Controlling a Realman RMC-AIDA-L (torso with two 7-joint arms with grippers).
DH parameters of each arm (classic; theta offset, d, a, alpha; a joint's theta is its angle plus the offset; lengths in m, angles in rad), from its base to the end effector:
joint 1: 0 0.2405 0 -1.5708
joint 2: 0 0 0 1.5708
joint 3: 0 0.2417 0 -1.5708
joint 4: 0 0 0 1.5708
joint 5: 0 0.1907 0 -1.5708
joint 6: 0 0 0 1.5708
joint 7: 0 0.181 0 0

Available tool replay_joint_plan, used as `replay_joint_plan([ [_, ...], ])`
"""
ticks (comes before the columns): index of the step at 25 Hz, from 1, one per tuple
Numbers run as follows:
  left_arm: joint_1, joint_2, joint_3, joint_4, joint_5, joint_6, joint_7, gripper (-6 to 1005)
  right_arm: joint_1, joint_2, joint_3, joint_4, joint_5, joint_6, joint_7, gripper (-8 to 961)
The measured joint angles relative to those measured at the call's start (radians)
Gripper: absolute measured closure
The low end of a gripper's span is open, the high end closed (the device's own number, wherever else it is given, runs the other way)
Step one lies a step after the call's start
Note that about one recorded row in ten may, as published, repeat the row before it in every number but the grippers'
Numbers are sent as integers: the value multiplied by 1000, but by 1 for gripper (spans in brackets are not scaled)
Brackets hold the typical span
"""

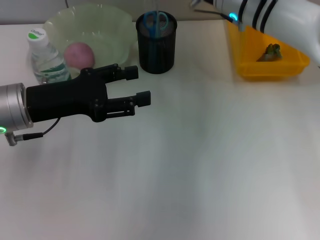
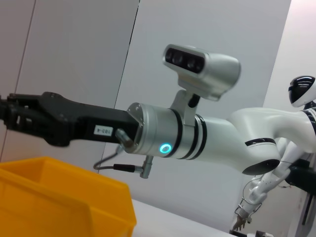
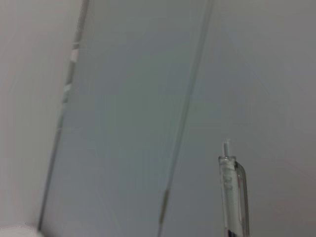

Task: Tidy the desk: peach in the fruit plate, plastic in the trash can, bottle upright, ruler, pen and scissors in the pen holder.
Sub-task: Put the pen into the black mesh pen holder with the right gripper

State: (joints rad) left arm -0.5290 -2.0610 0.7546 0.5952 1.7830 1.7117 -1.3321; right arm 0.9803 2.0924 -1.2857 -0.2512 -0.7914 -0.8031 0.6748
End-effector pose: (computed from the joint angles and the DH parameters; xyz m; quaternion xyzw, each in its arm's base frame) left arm -0.1882 0.3066 -0.0141 -0.9188 -0.1707 -0.3475 0.0766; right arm 0.0870 0.4650 -0.0576 -0.8735 0.0734 0.2996 0.3766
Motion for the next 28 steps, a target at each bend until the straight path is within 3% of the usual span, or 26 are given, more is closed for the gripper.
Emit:
replay_joint_plan([
  [4,-1,-2,0,-6,-9,-4,12,216,2,0,0,14,85,1,103,830],
  [14,14,-2,-27,-77,-16,-58,91,216,-4,0,-59,5,80,-3,333,829],
  [28,15,14,-37,-77,-16,6,47,216,-3,0,-94,8,80,57,296,828],
])
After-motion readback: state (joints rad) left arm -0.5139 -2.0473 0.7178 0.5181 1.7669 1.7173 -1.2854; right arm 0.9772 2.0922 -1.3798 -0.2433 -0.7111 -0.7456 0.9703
